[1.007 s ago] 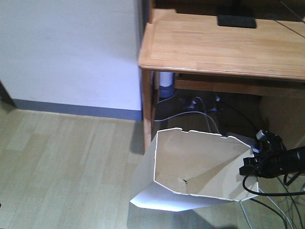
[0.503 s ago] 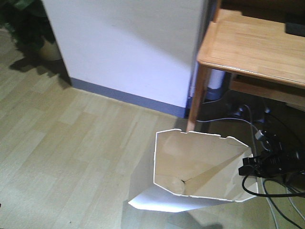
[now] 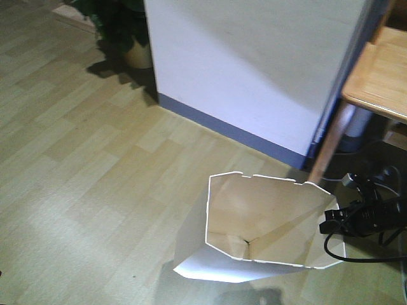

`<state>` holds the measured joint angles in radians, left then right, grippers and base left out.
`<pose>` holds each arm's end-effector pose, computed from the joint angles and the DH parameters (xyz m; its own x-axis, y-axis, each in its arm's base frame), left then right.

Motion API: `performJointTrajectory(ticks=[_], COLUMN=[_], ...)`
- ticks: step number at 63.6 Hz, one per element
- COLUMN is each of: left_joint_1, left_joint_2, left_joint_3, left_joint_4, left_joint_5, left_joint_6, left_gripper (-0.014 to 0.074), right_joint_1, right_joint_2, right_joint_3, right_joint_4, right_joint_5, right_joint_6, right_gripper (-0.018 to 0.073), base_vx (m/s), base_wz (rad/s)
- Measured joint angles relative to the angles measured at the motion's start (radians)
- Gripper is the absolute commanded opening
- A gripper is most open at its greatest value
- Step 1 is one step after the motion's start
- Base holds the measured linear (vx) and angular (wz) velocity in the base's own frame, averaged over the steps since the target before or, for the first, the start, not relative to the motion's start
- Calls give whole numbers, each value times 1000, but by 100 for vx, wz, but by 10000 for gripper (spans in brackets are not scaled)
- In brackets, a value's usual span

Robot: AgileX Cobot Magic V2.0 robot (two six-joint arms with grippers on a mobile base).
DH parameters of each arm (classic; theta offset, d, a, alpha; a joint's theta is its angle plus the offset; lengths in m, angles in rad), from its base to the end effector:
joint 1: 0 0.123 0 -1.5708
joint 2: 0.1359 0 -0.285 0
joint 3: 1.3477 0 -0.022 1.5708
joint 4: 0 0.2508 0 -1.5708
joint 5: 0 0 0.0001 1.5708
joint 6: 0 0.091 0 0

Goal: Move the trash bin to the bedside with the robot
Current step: 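Hold the bin in the right gripper while the base turns toward the bed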

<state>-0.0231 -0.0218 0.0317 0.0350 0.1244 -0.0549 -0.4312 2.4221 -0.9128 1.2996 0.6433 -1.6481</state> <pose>0.0561 -0.0009 0.1924 -0.0474 -0.0191 -0.9987 0.0178 0.9996 -0.0199 0.2882 -0.0746 -0.0388 -0.9784 0.0906 -0.1857 -0.0267 0.8356 0.5488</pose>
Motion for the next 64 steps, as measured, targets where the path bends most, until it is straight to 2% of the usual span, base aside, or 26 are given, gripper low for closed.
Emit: performJointTrajectory(ticks=[41, 64], left_joint_1=[0, 0], left_joint_2=[0, 0], left_joint_3=[0, 0], left_joint_4=[0, 0], left_joint_5=[0, 0], left_joint_6=[0, 0], left_gripper=[-6, -6], right_joint_1=[1, 1], right_joint_2=[0, 0], right_joint_3=[0, 0], right_joint_4=[1, 0], right_joint_5=[-6, 1], right_joint_6=[0, -1], right_gripper=[-5, -5], base_vx=[11, 18], base_wz=[65, 50])
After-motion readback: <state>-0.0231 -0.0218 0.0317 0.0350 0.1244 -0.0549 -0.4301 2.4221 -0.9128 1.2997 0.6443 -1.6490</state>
